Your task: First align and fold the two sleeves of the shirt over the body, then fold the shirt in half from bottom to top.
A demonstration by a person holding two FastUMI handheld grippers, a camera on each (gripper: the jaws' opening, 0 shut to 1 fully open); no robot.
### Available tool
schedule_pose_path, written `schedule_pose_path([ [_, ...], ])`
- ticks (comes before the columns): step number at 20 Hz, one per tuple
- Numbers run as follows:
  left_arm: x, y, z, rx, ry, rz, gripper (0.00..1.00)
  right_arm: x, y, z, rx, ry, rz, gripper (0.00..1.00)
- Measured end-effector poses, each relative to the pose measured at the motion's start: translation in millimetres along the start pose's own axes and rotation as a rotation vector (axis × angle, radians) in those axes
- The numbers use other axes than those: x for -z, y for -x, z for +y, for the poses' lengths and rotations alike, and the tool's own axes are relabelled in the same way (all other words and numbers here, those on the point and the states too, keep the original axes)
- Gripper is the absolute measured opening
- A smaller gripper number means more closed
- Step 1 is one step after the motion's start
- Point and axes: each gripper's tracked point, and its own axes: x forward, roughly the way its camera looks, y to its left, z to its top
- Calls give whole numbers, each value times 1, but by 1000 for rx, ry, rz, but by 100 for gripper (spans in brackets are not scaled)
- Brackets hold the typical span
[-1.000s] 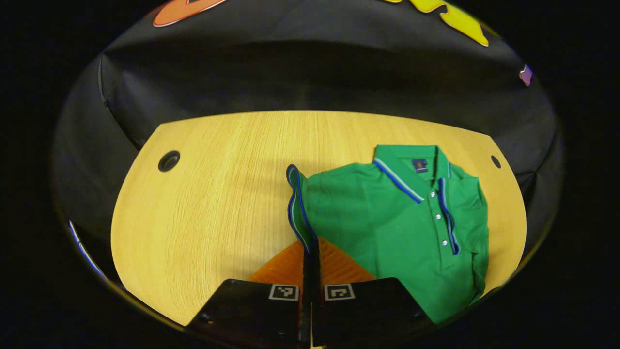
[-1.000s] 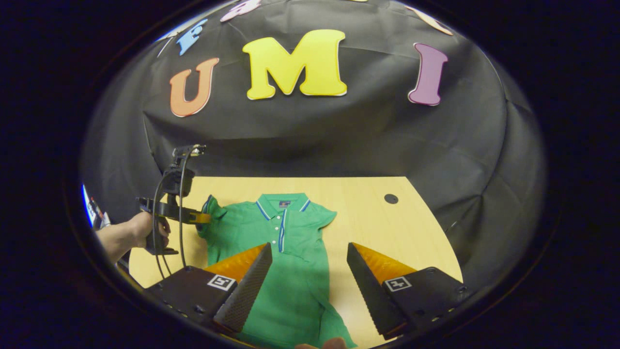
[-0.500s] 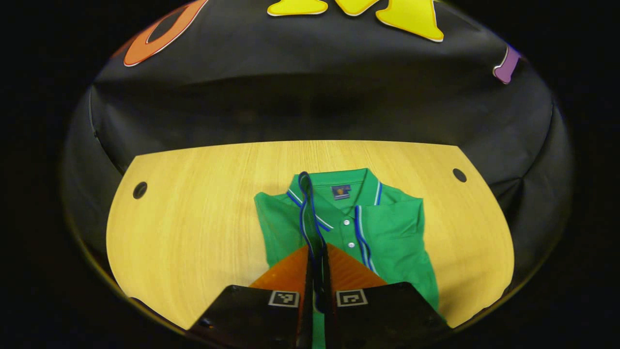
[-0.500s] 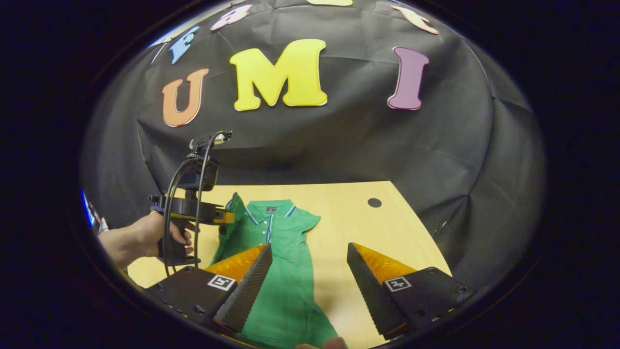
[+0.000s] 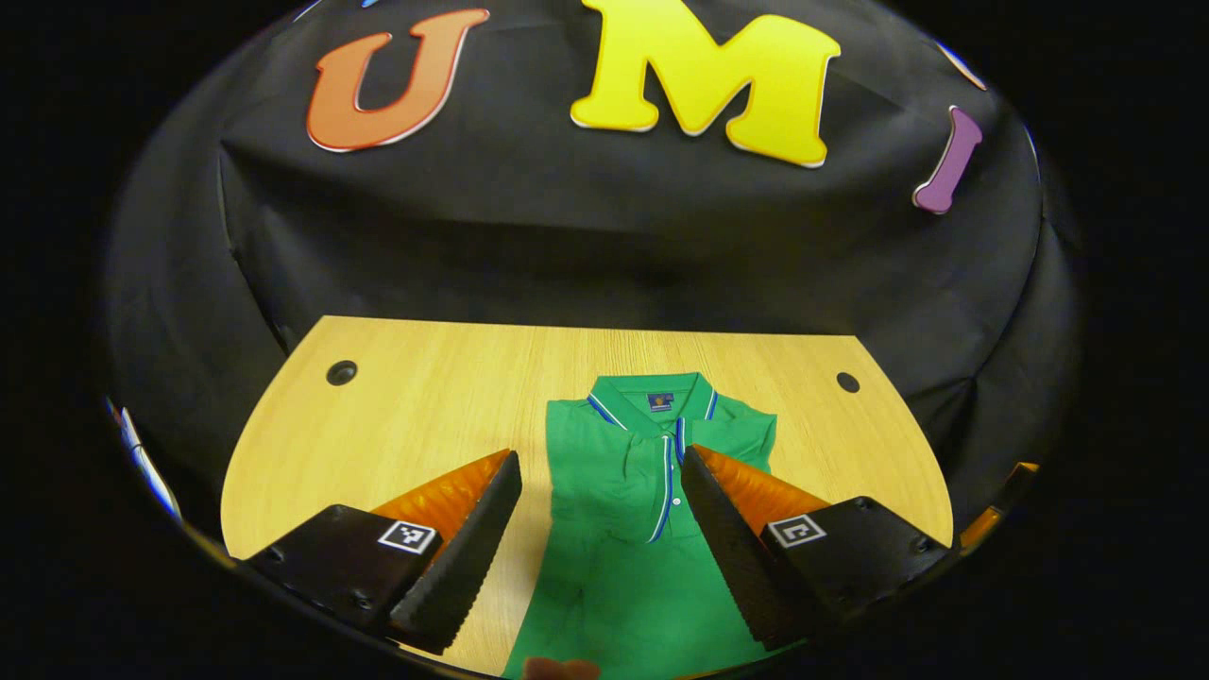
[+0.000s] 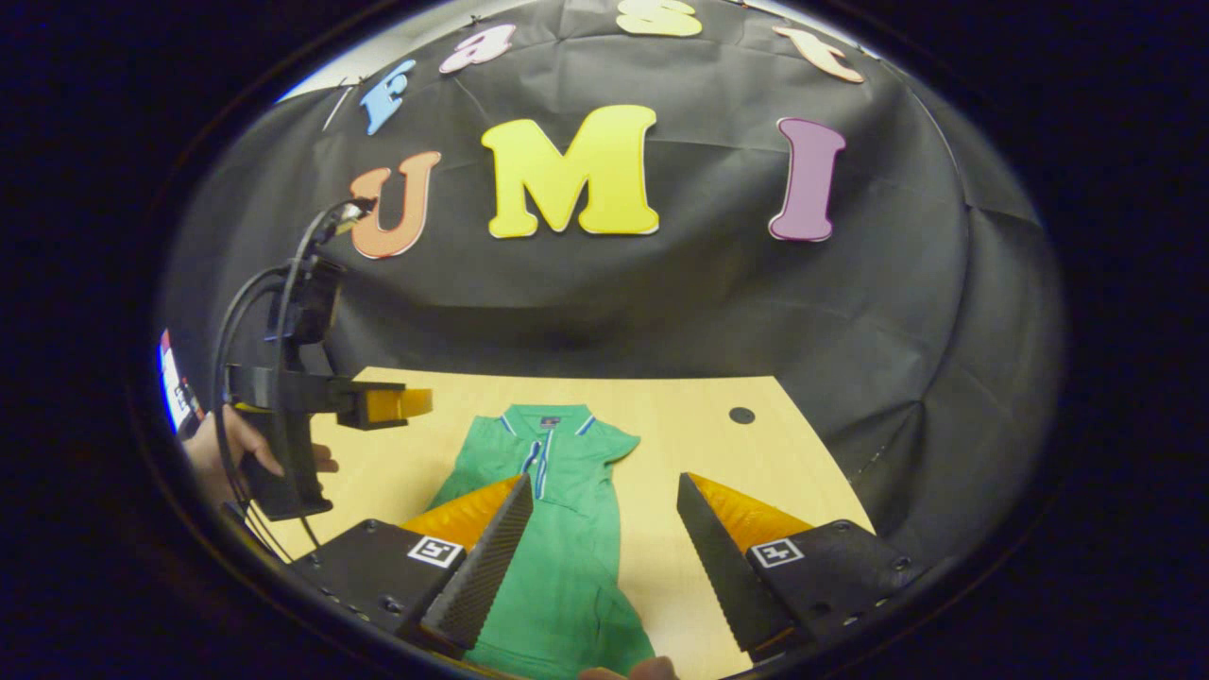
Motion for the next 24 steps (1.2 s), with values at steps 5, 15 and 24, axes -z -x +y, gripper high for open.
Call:
schedule_pose_path([
  [5, 45, 86, 17, -7, -37, -35, 100, 15, 33, 9, -47, 54, -18, 94],
  [15, 193, 159, 50, -1, -84, 114, 100, 153, 68, -18, -35, 121, 250, 96],
  [24, 325, 164, 84, -16, -23, 470, 100, 292, 66, -58, 53, 80, 624, 96],
])
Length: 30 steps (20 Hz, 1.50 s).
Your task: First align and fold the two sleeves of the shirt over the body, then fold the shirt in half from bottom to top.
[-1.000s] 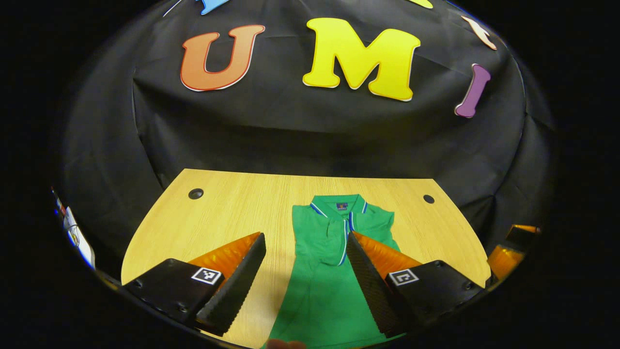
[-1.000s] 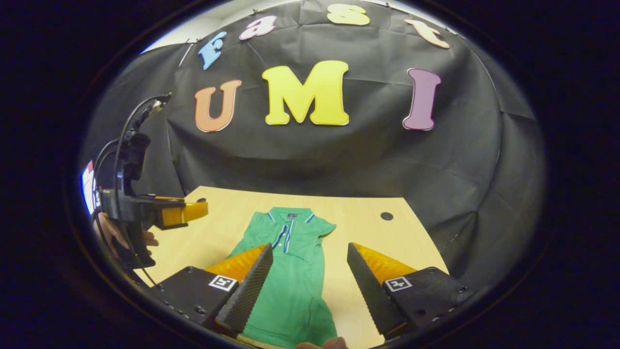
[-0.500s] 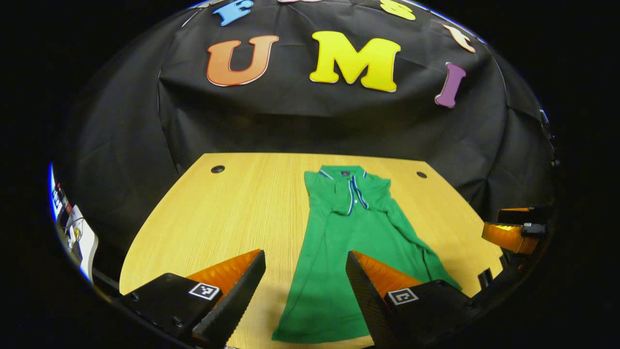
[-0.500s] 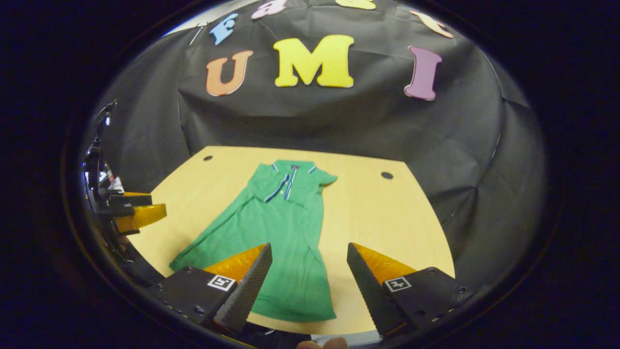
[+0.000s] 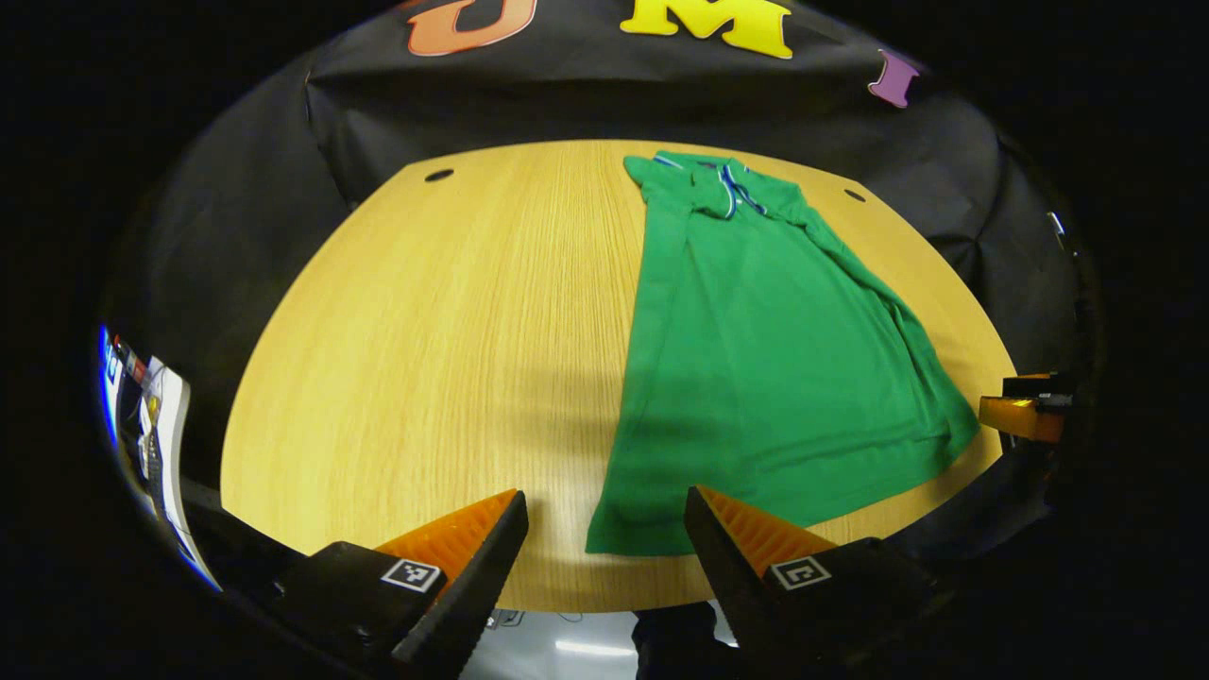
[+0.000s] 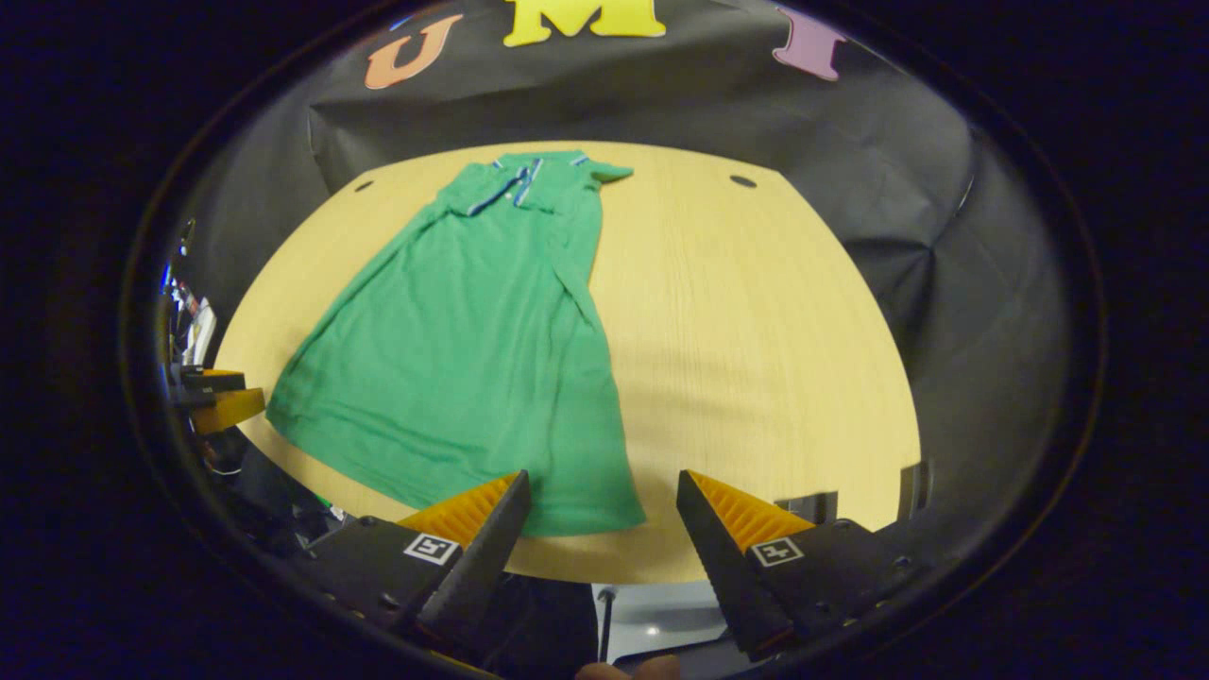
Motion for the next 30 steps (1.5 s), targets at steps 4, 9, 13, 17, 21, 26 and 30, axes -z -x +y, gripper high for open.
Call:
schedule_pose_path([
  [4, 4, 3, -7, 13, 17, 48, 100, 10, -21, 6, -13, -10, 60, 96],
  [9, 8, 4, -1, 2, -27, 98, 100, 16, -33, 8, -34, 1, 103, 96],
  [13, 7, 6, 1, -27, -3, 119, 100, 18, -34, 19, -82, -2, 127, 89],
  [17, -1, -5, -3, -14, 36, 144, 63, 18, -33, 32, -131, -33, 145, 42],
  [21, -2, -4, -11, 25, 31, 149, 9, 15, -34, 35, -174, -97, 146, 0],
  [26, -18, 18, -17, 81, 35, 113, 6, -7, -19, 31, -186, -124, 74, 0],
  [30, -76, 31, -22, 140, 8, -21, 6, -40, -1, 32, -218, -111, 0, 0],
])
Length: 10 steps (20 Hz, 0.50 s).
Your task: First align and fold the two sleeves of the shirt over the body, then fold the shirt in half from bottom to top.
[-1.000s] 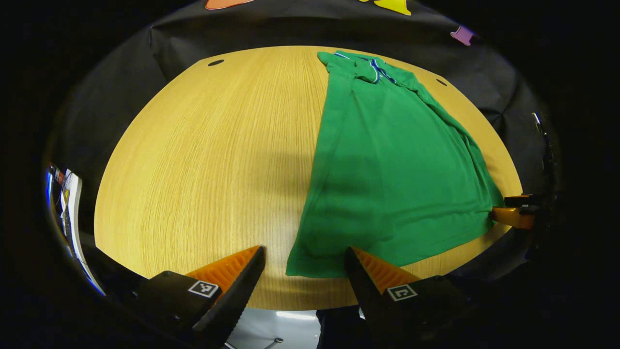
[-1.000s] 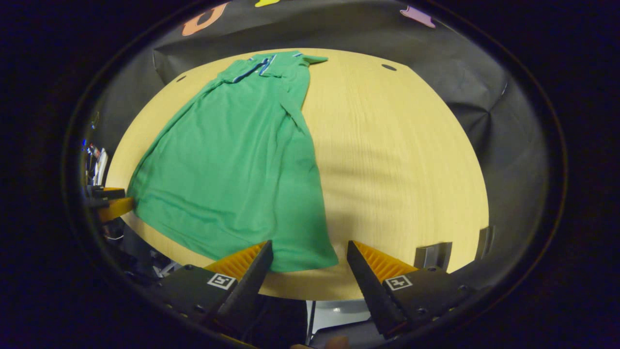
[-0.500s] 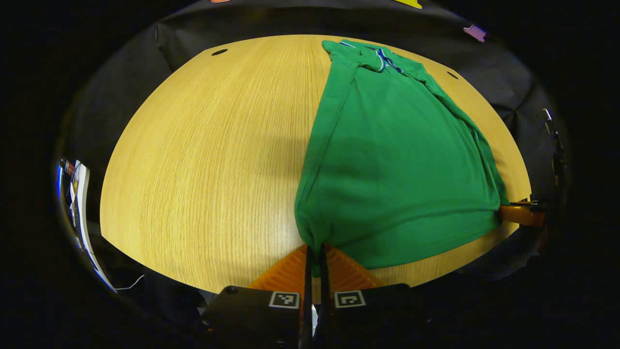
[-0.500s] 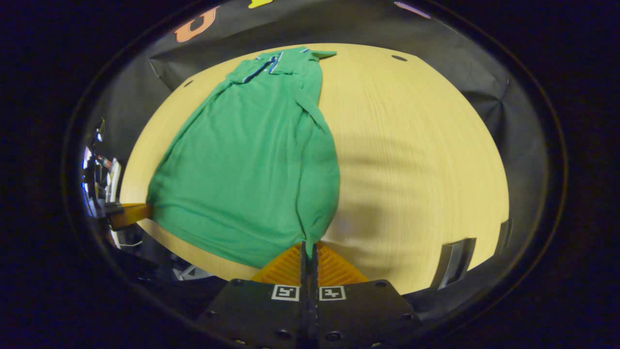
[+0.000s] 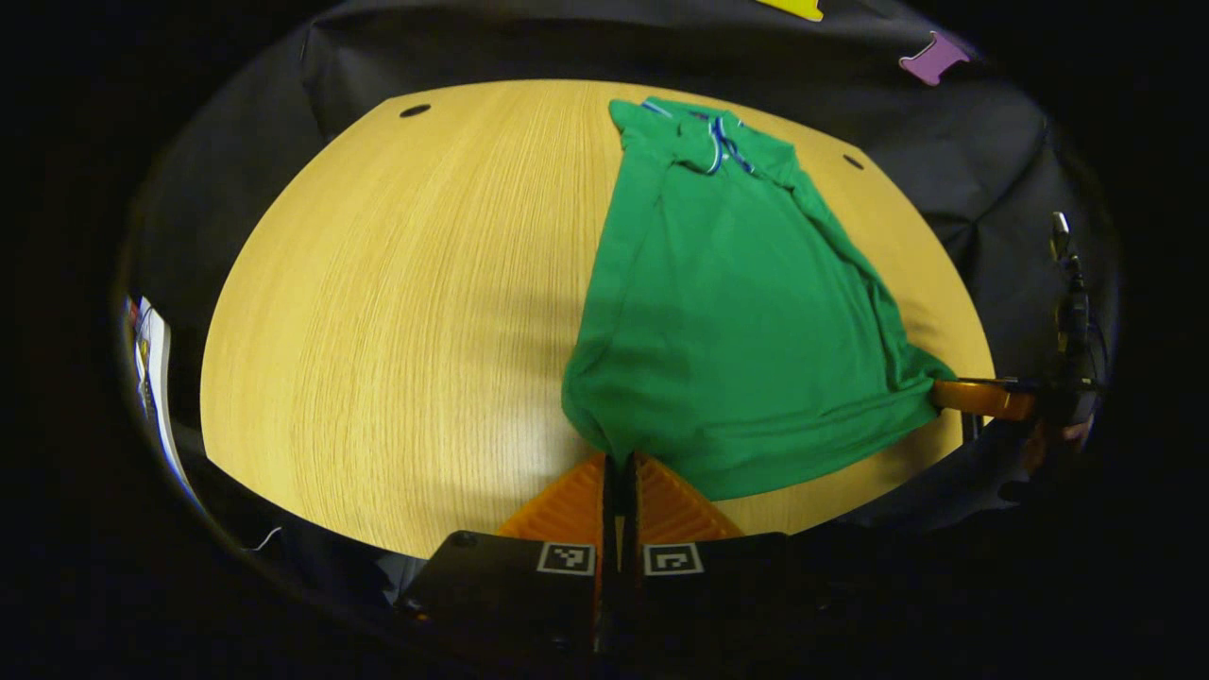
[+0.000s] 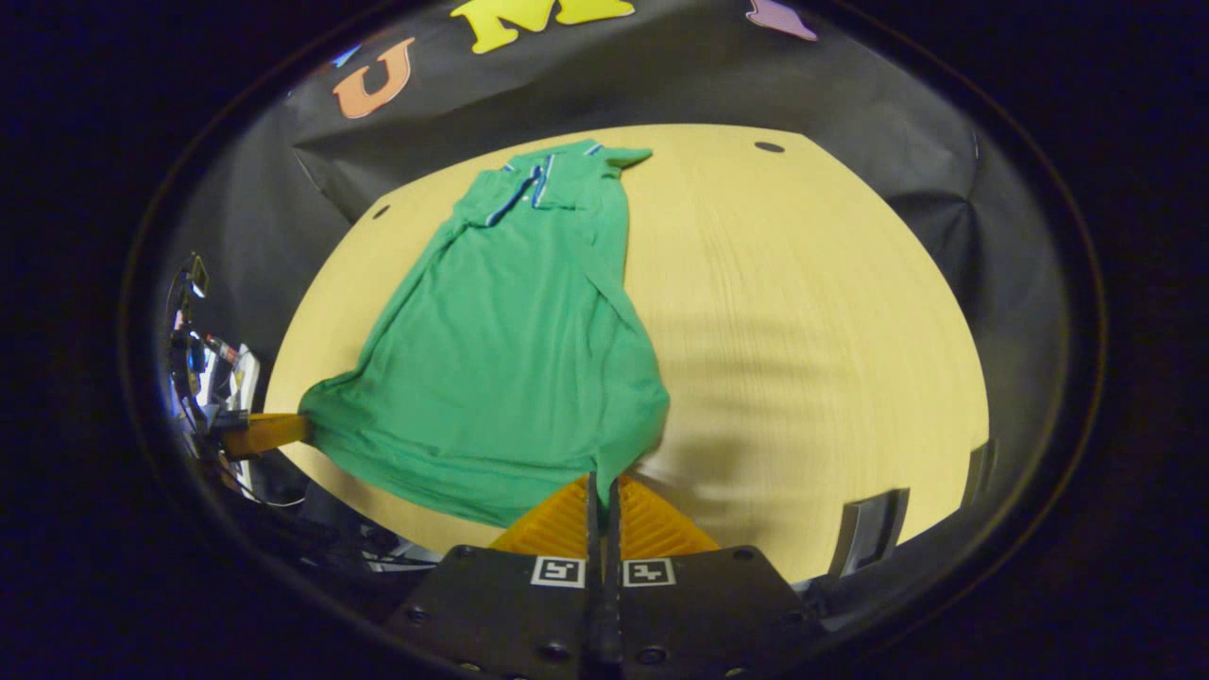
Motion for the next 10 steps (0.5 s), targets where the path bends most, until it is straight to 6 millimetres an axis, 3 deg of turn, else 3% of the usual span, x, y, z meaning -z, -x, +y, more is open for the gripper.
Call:
schedule_pose_path([
  [3, -53, 9, 0, 8, -24, -92, 6, -34, 14, 3, -6, -12, -74, 0],
  [4, -61, 19, -6, 13, -21, -121, 6, -47, 19, 4, -5, -13, -102, 0],
  [10, -143, 23, -15, 30, -37, -263, 6, -128, 45, 1, 5, -44, -256, 0],
])
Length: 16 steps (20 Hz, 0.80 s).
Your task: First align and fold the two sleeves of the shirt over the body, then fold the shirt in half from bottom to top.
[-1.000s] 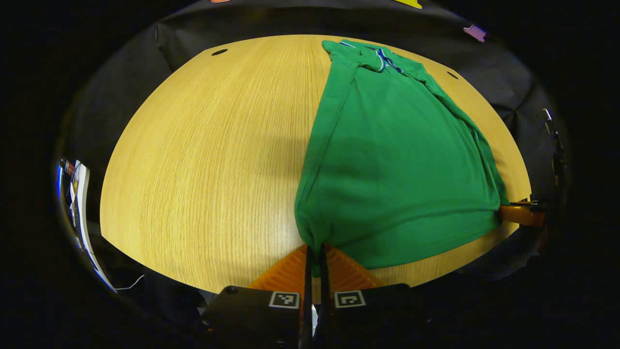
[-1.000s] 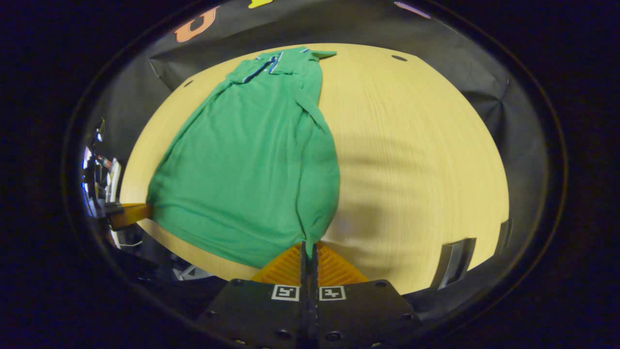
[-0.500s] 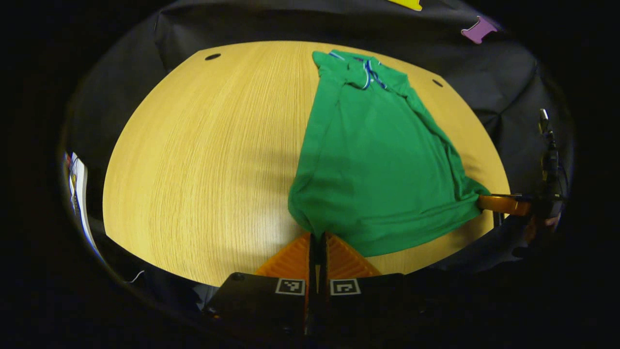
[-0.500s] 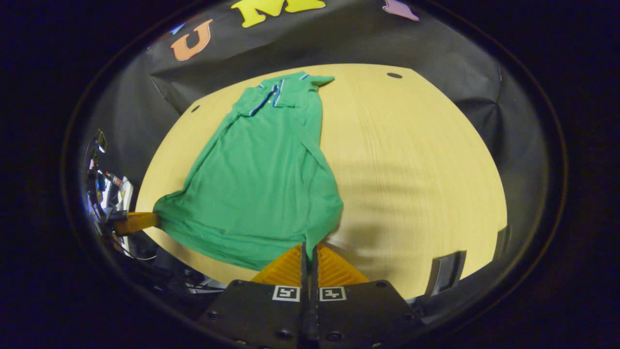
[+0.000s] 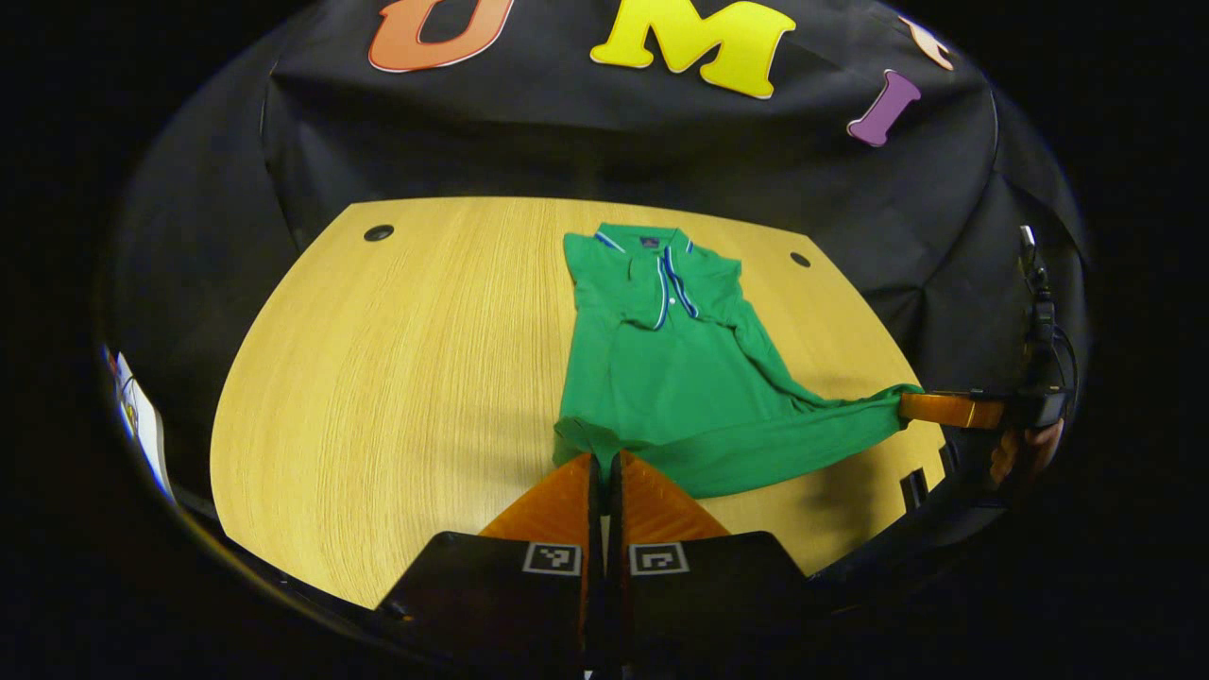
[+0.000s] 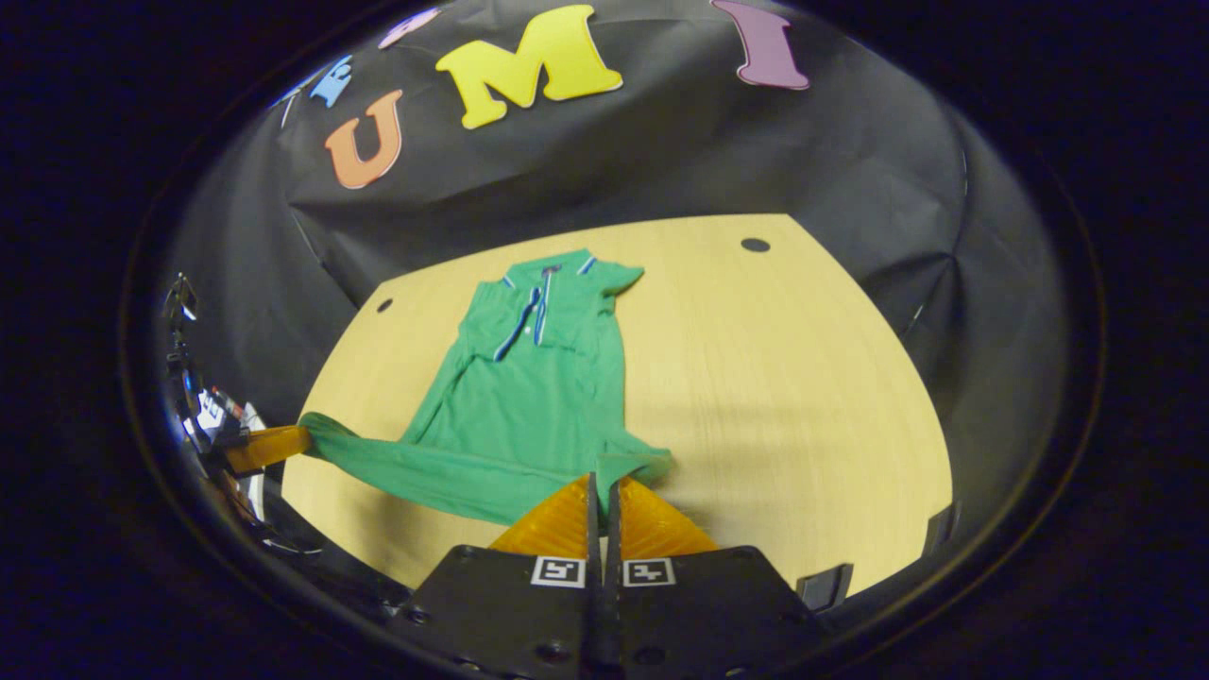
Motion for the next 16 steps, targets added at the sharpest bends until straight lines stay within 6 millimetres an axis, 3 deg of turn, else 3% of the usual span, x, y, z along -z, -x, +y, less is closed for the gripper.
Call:
schedule_pose_path([
  [8, -102, -37, -1, 3, -3, -142, 6, -107, -11, 0, -21, -40, -131, 0],
  [11, -141, -57, -5, 28, 12, -176, 6, -148, -25, 0, -24, -14, -164, 0],
  [16, -203, -93, 6, 17, 37, -232, 6, -220, -56, 10, -47, -3, -201, 0],
])
